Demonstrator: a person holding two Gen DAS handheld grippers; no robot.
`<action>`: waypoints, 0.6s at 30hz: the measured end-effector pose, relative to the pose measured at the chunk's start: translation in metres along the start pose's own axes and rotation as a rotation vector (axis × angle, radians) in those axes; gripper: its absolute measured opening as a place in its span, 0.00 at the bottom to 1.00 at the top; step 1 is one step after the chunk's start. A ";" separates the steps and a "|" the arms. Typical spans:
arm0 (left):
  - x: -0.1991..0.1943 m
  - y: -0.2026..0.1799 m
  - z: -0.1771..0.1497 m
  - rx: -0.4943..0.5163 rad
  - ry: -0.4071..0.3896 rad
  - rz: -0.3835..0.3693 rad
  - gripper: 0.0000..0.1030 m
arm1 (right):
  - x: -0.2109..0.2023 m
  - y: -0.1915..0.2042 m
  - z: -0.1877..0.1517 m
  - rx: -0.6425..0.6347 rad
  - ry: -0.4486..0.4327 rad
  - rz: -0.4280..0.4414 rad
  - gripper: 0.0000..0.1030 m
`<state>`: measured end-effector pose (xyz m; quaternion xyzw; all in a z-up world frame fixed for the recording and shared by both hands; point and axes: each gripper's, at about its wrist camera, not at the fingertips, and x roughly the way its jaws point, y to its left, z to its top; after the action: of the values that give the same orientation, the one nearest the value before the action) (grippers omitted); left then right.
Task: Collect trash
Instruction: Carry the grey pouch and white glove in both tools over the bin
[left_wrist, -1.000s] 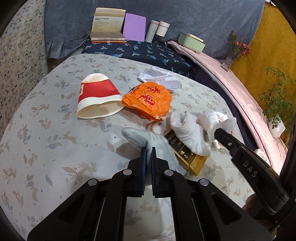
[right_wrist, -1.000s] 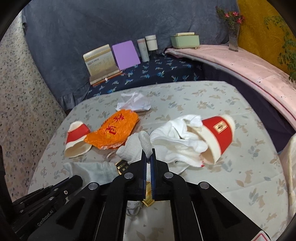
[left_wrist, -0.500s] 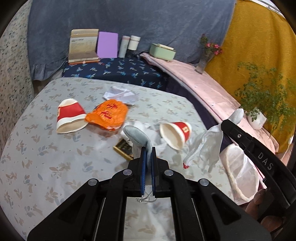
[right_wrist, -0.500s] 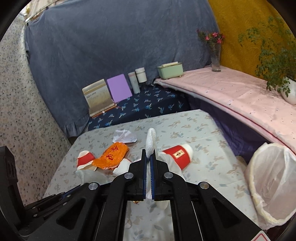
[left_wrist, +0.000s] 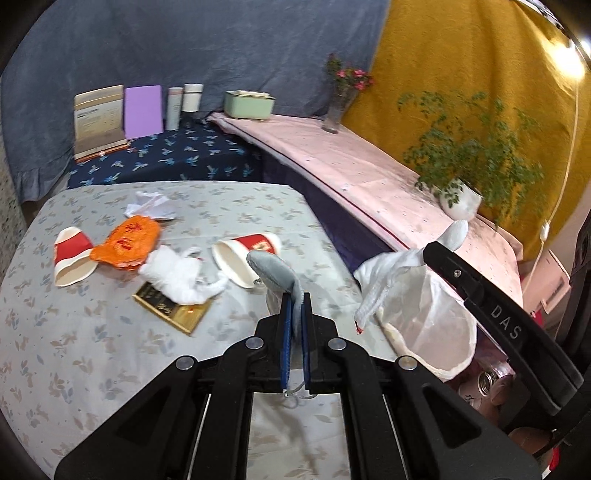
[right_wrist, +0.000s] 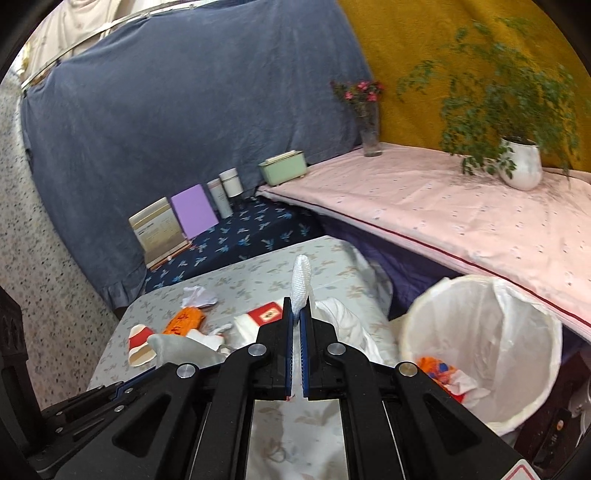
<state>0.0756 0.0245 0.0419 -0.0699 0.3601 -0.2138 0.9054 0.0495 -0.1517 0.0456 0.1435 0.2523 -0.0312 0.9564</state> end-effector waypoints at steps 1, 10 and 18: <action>0.002 -0.008 0.000 0.012 0.003 -0.010 0.04 | -0.002 -0.006 0.001 0.009 -0.002 -0.009 0.03; 0.024 -0.071 0.001 0.103 0.035 -0.100 0.04 | -0.026 -0.073 -0.002 0.096 -0.025 -0.108 0.03; 0.057 -0.124 0.001 0.164 0.090 -0.192 0.04 | -0.036 -0.128 -0.006 0.182 -0.038 -0.186 0.03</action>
<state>0.0718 -0.1116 0.0424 -0.0201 0.3733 -0.3312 0.8663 -0.0014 -0.2727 0.0255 0.2050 0.2426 -0.1450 0.9371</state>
